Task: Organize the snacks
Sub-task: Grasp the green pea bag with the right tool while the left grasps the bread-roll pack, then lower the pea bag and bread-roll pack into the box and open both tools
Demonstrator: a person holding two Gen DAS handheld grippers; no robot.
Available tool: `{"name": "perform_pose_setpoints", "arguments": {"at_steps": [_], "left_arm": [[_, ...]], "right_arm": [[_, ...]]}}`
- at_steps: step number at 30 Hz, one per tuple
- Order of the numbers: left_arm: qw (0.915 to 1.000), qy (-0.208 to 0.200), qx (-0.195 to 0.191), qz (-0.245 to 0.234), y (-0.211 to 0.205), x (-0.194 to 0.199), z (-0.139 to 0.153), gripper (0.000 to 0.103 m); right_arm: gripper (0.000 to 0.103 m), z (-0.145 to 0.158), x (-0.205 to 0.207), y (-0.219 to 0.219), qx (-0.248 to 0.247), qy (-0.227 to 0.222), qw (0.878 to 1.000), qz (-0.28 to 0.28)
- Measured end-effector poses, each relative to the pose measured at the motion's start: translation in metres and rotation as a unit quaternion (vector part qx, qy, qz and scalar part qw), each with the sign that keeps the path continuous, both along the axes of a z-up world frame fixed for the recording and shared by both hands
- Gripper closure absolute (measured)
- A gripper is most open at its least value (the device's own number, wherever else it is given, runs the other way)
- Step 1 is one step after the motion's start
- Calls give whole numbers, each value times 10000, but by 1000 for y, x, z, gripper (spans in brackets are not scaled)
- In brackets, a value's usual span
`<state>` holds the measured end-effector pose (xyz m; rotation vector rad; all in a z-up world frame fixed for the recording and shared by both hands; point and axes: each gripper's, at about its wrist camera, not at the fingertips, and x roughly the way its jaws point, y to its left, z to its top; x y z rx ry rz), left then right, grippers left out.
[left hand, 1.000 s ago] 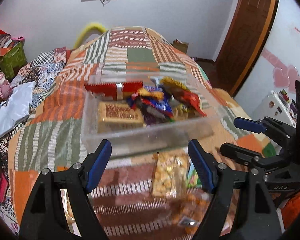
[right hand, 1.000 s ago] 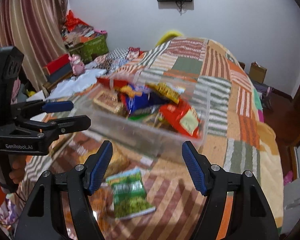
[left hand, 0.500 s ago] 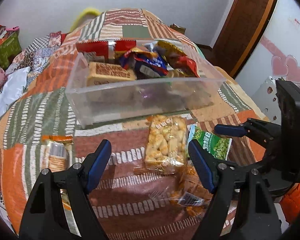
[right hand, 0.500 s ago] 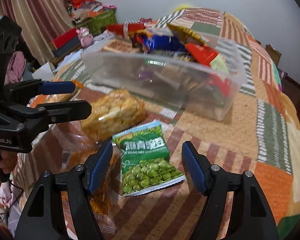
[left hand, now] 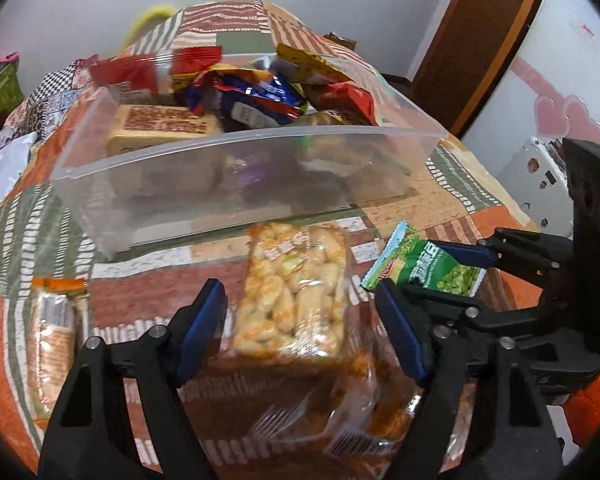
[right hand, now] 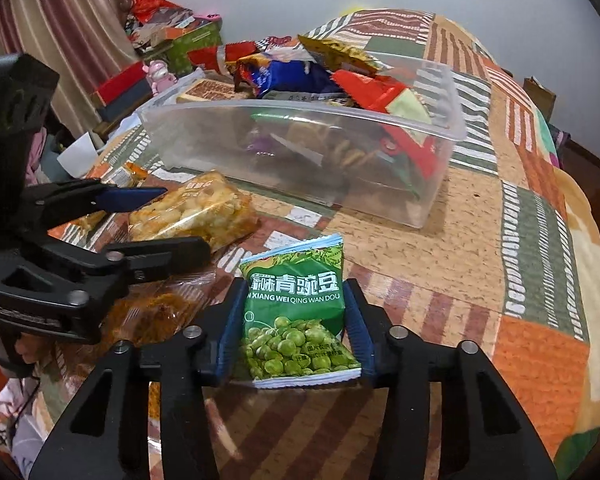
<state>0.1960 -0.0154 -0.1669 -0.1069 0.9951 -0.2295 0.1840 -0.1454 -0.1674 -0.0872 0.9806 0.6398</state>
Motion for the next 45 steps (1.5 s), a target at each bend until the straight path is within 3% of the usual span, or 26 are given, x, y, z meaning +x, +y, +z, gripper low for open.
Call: {"name": "perform_pose_setpoints", "arguments": {"at_steps": [4, 5, 13, 25, 37, 45], "left_arm": [[9999, 71, 77, -33, -5, 3, -6, 47], [9999, 89, 69, -42, -5, 3, -6, 56], [10000, 8, -1, -4, -1, -5, -1, 57], [9986, -488, -109, 185, 16, -25, 41, 57], [9952, -911, -154, 326, 33, 4, 77, 57], [9939, -965, -113, 527, 46, 37, 78, 57]], "right_arm": [[61, 3, 1, -10, 95, 5, 9998, -173], [61, 4, 1, -12, 143, 15, 9997, -221], [61, 18, -4, -15, 330, -127, 9989, -317], [61, 53, -4, -20, 635, -532, 9958, -393], [61, 75, 18, -14, 914, -813, 9914, -457], [61, 76, 42, 0, 931, -841, 9910, -464]]}}
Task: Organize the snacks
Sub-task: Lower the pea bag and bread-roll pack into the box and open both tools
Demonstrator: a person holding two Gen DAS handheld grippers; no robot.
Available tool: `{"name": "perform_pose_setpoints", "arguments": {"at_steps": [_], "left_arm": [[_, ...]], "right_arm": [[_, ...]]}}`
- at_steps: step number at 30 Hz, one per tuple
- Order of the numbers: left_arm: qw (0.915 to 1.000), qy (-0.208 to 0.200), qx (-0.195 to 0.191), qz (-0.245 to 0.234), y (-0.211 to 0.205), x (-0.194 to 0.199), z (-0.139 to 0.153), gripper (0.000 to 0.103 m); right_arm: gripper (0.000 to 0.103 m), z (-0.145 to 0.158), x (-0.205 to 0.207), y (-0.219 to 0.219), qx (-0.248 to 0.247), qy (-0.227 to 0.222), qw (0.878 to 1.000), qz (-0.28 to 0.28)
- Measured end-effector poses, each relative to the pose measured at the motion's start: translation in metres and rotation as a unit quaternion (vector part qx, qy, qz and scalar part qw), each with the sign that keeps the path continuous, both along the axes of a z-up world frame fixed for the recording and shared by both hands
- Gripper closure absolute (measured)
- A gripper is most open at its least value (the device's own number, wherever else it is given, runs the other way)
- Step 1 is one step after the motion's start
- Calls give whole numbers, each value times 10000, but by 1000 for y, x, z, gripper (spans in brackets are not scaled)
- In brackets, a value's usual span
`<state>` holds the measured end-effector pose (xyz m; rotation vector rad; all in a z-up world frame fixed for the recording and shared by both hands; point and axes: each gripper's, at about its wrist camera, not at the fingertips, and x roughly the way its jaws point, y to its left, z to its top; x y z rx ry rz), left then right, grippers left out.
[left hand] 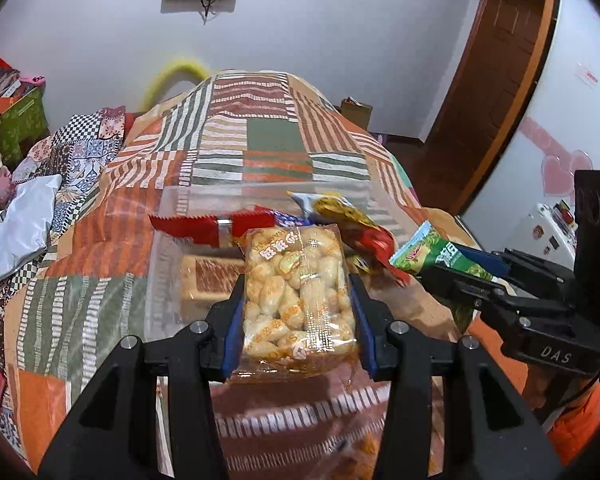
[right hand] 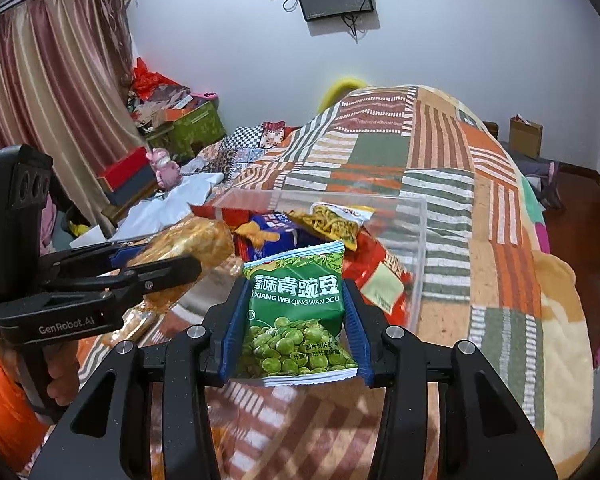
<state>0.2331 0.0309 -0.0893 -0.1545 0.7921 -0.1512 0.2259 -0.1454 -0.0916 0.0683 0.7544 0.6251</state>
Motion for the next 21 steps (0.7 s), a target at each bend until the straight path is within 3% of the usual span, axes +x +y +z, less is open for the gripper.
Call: {"name": "perform_pose_setpoints", "arguments": {"at_steps": [21], "left_arm": [[9985, 125, 256, 464, 38, 44, -36, 57]], "right_arm": [[61, -26, 42, 27, -122, 266, 9996, 25]]}}
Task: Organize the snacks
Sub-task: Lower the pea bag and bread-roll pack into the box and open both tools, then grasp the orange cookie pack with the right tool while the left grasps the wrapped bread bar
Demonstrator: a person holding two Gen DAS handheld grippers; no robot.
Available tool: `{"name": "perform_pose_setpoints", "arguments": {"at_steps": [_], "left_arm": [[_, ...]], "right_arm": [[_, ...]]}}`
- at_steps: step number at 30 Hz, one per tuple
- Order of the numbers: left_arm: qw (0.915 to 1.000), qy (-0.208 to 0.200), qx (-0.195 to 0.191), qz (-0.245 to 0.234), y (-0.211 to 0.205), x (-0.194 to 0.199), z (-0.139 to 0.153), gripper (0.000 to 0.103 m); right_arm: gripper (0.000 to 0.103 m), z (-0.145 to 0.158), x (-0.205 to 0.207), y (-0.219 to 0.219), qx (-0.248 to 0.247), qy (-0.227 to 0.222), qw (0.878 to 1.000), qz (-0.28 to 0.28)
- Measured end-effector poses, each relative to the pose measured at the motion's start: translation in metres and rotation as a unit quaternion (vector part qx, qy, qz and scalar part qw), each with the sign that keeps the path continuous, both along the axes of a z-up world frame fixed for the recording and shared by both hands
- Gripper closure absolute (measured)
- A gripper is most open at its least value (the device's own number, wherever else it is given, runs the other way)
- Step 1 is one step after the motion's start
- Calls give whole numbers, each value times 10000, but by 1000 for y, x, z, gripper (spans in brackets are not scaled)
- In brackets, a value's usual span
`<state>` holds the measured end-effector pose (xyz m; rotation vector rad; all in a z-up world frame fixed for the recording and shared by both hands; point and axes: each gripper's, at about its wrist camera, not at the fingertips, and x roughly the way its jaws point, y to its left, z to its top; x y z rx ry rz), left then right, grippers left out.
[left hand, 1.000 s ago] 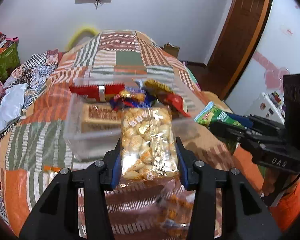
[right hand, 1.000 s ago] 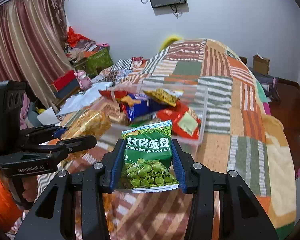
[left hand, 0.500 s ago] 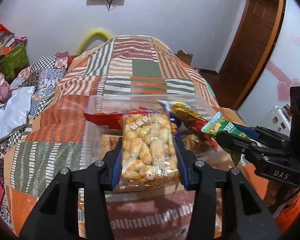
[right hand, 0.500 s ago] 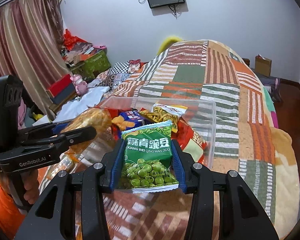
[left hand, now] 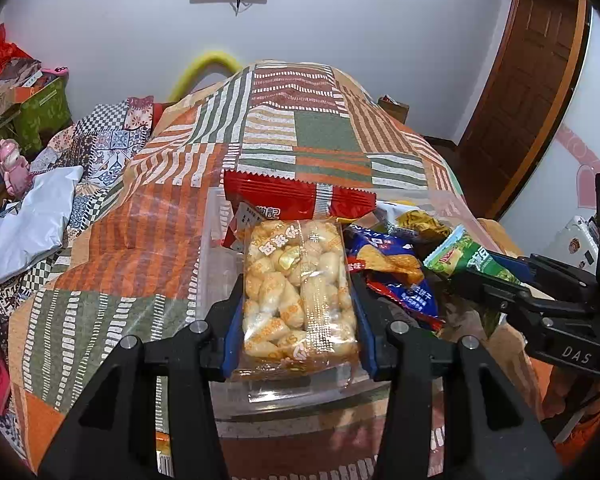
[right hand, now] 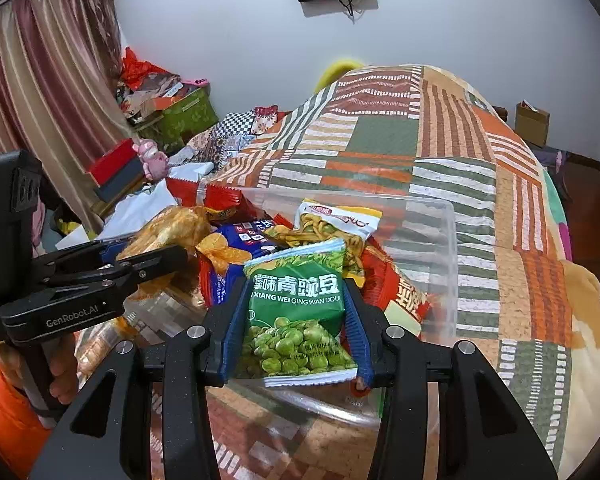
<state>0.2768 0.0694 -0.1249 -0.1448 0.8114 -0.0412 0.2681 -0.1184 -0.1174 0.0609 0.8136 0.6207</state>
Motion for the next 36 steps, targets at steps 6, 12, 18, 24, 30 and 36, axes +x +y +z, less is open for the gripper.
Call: {"name": "perform_pose_setpoints", "arguments": {"at_steps": [6, 12, 18, 24, 30, 36], "left_arm": [[9998, 80, 190, -25, -6, 0, -8, 55], [9997, 42, 223, -11, -11, -10, -1, 33], [9996, -54, 286, 65, -13, -26, 10, 26], [9995, -82, 315, 40, -15, -52, 20, 22], [9993, -33, 365, -1, -16, -85, 22, 18], [9995, 77, 316, -20, -16, -120, 16, 17]], "right_arm": [[61, -2, -1, 3, -113, -48, 9999, 11], [44, 1, -3, -3, -188, -6, 9997, -170], [36, 9, -16, -12, -234, -118, 9994, -245], [35, 16, -33, -19, -245, -154, 9993, -221], [28, 22, -66, -22, -261, -182, 9995, -57], [23, 21, -99, -20, -248, -214, 9994, 113]]}}
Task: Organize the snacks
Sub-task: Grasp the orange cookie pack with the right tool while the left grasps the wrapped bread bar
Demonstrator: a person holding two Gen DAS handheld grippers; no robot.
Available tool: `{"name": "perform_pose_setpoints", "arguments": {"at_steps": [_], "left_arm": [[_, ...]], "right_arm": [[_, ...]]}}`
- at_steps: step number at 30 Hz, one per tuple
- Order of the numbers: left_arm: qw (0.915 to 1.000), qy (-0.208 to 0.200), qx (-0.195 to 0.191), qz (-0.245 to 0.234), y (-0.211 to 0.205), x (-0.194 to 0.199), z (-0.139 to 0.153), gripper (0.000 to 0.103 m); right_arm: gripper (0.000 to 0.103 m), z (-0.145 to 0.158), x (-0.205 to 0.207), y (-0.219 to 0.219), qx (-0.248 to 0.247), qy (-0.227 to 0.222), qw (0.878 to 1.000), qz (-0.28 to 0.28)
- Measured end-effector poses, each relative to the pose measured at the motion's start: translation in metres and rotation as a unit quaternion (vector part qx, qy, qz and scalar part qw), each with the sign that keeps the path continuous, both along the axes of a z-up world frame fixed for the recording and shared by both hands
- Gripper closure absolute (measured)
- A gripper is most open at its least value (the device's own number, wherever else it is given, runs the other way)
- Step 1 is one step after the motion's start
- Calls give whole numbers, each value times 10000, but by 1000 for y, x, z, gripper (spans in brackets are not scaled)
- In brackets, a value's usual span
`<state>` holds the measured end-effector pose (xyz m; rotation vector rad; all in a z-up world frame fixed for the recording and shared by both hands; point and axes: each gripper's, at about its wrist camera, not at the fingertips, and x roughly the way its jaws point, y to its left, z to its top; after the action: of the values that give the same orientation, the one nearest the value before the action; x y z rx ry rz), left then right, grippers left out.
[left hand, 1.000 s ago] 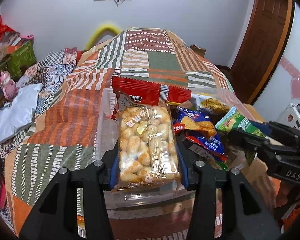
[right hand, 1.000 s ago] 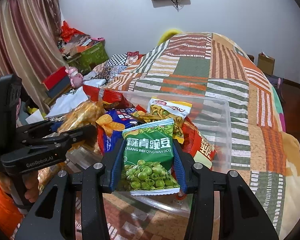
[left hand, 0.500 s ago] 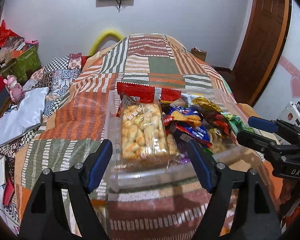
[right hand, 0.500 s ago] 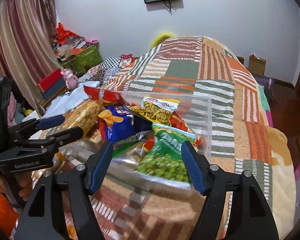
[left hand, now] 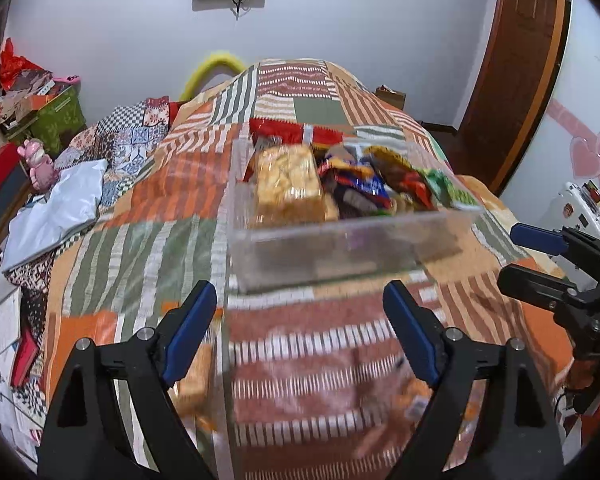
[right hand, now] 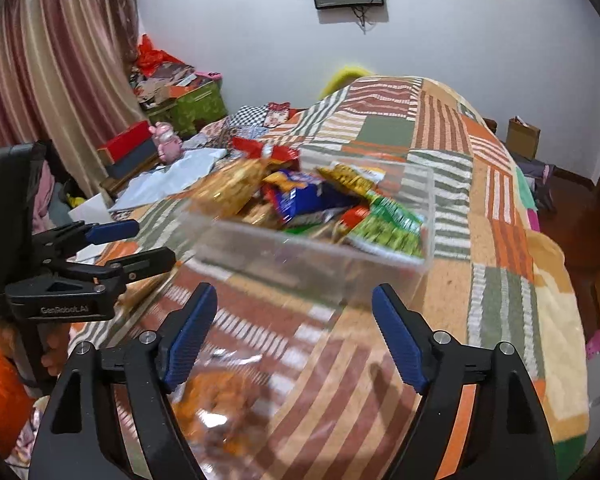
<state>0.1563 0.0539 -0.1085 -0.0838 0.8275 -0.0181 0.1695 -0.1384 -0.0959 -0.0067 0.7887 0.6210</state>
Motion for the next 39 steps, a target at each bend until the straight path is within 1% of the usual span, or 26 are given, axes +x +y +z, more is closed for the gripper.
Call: {"name": "perform_pose_setpoints", "arguments": {"at_steps": [2, 7, 11, 14, 20, 24, 26, 28, 31, 32, 35, 39], "left_arm": [[10000, 22, 19, 8, 1, -11, -2, 17], [9998, 99, 108, 100, 9, -31, -10, 17], [9994, 222, -41, 267, 26, -45, -19, 17], [9986, 343, -118, 389, 36, -50, -29, 17], [9964, 536, -182, 635, 56, -50, -48, 17], [9944, 642, -392, 748, 68, -44, -57, 17], [9934, 677, -474, 790, 73, -41, -61, 17], [9933, 685, -456, 807, 74, -37, -64, 17], [9940, 697, -296, 790, 73, -28, -69, 17], [9942, 692, -251, 783, 73, -26, -71, 19], [9942, 742, -164, 761, 73, -17, -76, 32], [9946, 740, -25, 731, 71, -7, -79, 39]], "right_arm": [[21, -1, -7, 2, 56, 53, 10000, 37], [21, -11, -26, 13, 38, 196, 9995, 226], [21, -20, -39, 20, 0, 270, 9991, 333], [21, -30, -44, 25, 5, 416, 9983, 415], [21, -50, -53, 38, -165, 643, 9962, 572], [21, -58, -54, 42, -233, 691, 9956, 591], [24, -58, -52, 40, -203, 725, 9955, 575], [37, -61, -49, 39, -177, 799, 9949, 584], [42, -65, -46, 40, -171, 886, 9939, 634], [43, -66, -45, 40, -171, 898, 9937, 648], [46, -67, -44, 39, -140, 914, 9935, 660], [48, -68, -43, 40, -137, 952, 9931, 678]]}}
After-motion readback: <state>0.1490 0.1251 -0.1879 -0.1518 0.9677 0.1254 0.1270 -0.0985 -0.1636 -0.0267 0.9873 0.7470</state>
